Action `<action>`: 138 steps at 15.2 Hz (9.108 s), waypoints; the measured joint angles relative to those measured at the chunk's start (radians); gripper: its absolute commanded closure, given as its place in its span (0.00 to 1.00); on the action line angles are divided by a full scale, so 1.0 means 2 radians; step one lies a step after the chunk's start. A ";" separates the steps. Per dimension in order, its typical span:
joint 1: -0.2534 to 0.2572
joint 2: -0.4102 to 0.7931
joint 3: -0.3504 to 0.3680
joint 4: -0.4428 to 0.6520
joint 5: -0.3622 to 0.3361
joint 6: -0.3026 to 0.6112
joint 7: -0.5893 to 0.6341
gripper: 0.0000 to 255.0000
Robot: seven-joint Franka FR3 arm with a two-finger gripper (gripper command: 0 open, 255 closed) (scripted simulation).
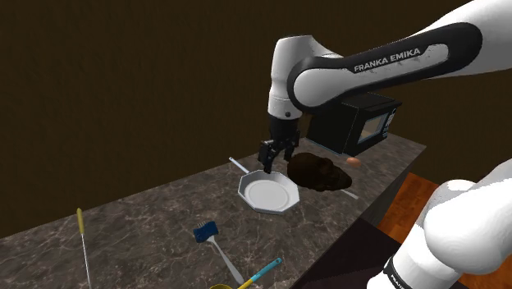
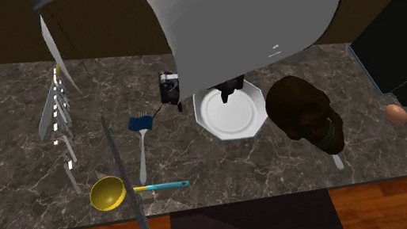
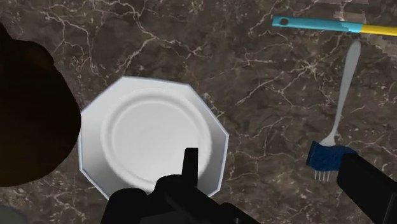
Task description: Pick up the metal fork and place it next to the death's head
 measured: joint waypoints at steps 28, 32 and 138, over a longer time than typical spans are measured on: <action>0.070 0.429 0.050 0.155 -0.076 0.196 0.209 0.00; 0.072 0.436 0.048 0.155 -0.080 0.204 0.211 0.00; -0.095 -0.148 -0.157 -0.188 -0.045 -0.038 -0.177 1.00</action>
